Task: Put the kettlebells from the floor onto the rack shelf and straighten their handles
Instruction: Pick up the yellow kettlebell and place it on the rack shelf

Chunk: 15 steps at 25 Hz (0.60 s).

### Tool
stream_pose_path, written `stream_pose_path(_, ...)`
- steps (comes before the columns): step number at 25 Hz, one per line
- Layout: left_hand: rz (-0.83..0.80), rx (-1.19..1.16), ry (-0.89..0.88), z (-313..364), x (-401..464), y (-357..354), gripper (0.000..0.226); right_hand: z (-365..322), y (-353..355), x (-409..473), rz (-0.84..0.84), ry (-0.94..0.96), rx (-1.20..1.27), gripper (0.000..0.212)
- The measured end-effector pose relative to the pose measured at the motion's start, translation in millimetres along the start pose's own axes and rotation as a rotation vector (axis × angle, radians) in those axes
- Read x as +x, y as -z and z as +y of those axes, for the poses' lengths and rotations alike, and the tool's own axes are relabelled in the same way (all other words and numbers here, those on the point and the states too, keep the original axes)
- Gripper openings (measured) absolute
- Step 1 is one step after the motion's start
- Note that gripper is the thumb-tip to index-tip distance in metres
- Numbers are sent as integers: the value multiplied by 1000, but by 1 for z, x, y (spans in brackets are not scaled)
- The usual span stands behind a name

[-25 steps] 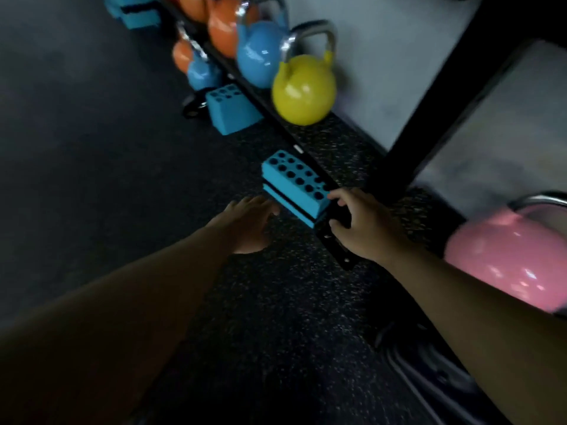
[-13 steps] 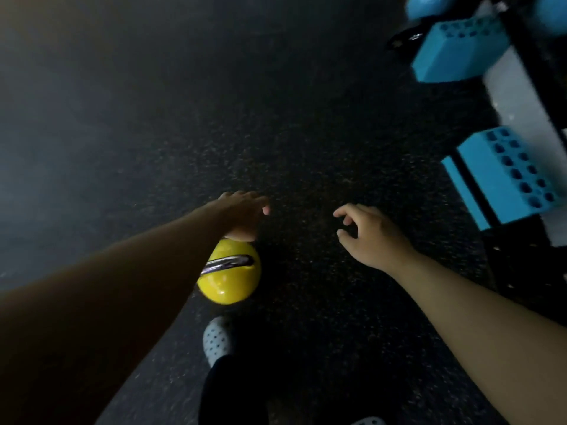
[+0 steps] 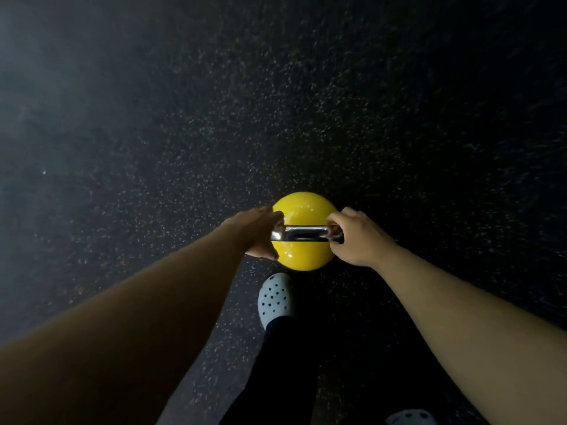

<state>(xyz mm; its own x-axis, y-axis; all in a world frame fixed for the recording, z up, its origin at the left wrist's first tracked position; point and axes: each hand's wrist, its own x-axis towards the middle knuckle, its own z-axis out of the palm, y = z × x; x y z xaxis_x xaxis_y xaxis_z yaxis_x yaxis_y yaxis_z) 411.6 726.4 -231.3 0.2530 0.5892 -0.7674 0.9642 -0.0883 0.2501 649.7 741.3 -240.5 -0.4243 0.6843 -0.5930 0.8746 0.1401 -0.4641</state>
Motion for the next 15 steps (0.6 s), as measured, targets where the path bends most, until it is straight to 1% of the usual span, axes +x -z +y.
stream_pose_path(1, 28, -52, -30, 1, 7, -9, 61, 1, -7, 6, -1, 21, -2, 18)
stream_pose_path(2, 54, -87, -51, 4, 15, -15, 50, 2, -10, 10, -2, 31, 10, 14)
stream_pose_path(4, 81, -122, -35, 13, 28, -20, 34, 5, -9, 16, -33, 30, 52, 23)
stream_pose_path(6, 68, -129, -4, 17, 34, -22, 23, 6, -5, 21, -82, 35, 47, 27)
stream_pose_path(8, 42, -121, 10, 21, 33, -19, 15, 3, 0, 23, -149, 49, 22, 32)
stream_pose_path(10, 27, -111, 3, 33, 30, -11, 10, 7, 6, 12, -167, 41, 89, 35)
stream_pose_path(12, 24, -70, -38, 57, 26, 8, 4, 19, 16, -10, -121, -10, 189, 29)
stream_pose_path(15, 8, 41, -145, 111, 21, 48, 8, 43, 40, -53, 7, -151, 326, 21)
